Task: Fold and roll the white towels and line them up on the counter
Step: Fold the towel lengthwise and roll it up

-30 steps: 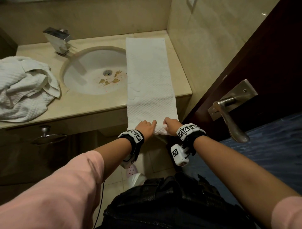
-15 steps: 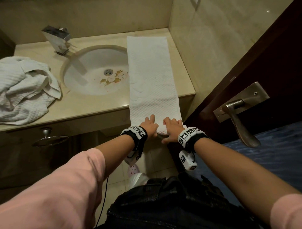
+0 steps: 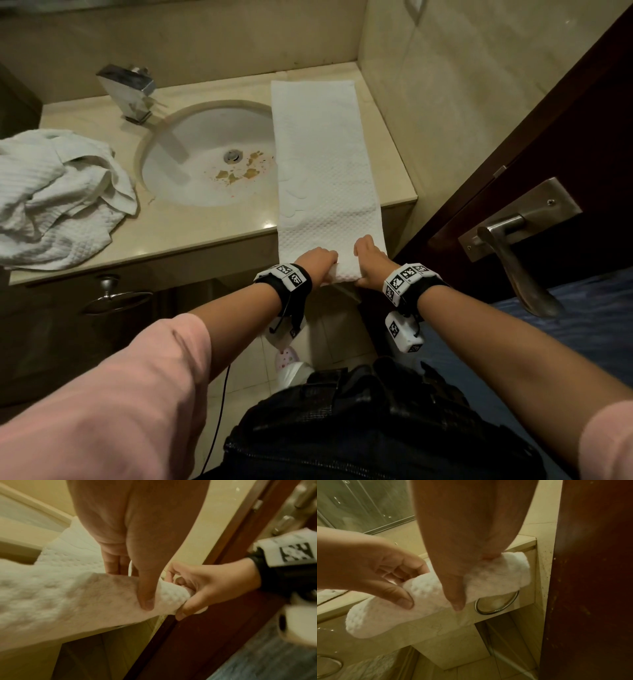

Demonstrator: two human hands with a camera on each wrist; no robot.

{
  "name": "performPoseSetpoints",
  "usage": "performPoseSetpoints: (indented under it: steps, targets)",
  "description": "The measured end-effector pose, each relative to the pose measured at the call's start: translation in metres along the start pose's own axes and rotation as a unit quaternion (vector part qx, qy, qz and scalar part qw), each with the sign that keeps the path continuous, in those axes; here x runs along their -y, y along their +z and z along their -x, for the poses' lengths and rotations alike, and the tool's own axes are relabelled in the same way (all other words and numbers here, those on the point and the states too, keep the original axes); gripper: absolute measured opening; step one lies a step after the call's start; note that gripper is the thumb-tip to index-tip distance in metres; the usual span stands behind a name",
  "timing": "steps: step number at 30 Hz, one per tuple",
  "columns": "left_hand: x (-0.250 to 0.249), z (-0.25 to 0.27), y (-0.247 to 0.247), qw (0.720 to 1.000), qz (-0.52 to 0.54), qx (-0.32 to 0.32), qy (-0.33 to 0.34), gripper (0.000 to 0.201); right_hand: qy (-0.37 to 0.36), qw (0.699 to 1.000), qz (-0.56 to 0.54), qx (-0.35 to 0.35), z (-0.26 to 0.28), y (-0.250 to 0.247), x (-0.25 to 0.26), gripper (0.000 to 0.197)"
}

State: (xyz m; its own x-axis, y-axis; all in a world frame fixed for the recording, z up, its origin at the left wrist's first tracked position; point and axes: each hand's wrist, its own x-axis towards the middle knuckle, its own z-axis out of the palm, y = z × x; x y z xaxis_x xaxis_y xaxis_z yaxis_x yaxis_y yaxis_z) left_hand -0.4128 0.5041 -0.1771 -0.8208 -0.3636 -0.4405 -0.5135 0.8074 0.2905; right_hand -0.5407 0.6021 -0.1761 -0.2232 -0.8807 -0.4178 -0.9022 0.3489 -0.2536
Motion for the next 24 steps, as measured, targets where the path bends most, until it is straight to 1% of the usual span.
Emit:
performPoseSetpoints:
  steps: [2,4,6,8,10,12,15,17,19,21,23,24]
  targets:
    - [0.004,-0.001,-0.002,1.000,0.022,0.004,-0.003,0.031,-0.021,1.000,-0.014,-0.015,0.001,-0.005,-0.004,0.049]
    - [0.006,-0.001,-0.003,0.999,0.032,0.013,-0.003,0.030,-0.031,0.999,-0.014,-0.012,0.002,-0.007,-0.005,0.040]
    - [0.004,-0.003,-0.005,0.999,0.029,0.031,-0.011,0.028,-0.029,0.999,0.018,-0.009,0.002,-0.007,-0.006,0.034]
    - [0.003,-0.005,-0.006,0.998,0.021,0.047,-0.021,0.026,-0.020,0.997,0.072,-0.001,-0.002,-0.008,-0.006,0.033]
    - [0.001,-0.005,-0.004,0.998,0.010,0.051,-0.034,0.027,-0.008,0.996,0.087,0.013,-0.005,-0.011,-0.005,0.031]
    - [0.000,-0.003,0.003,0.999,-0.006,0.030,-0.036,0.025,-0.009,0.997,0.069,0.033,-0.010,-0.013,-0.007,0.027]
    - [-0.003,0.003,0.014,0.998,-0.049,-0.026,-0.015,0.025,-0.006,0.996,0.066,0.053,-0.013,-0.019,-0.008,0.018]
    - [-0.004,0.006,0.019,0.995,-0.081,-0.053,-0.001,0.032,0.000,0.996,0.068,0.064,-0.014,-0.021,-0.009,0.020]
    - [-0.004,0.004,0.021,0.991,-0.117,-0.067,0.008,0.040,0.006,0.996,0.058,0.074,-0.017,-0.021,-0.009,0.018]
    - [-0.007,0.004,0.023,0.988,-0.142,-0.067,0.002,0.034,0.021,0.995,0.047,0.087,-0.019,-0.020,-0.008,0.018]
    - [-0.009,0.003,0.026,0.988,-0.144,-0.054,-0.014,0.037,0.032,0.994,0.046,0.098,-0.021,-0.020,-0.005,0.030]
    - [-0.010,0.002,0.026,0.989,-0.139,-0.044,-0.020,0.038,0.033,0.994,0.041,0.101,-0.021,-0.020,-0.003,0.031]
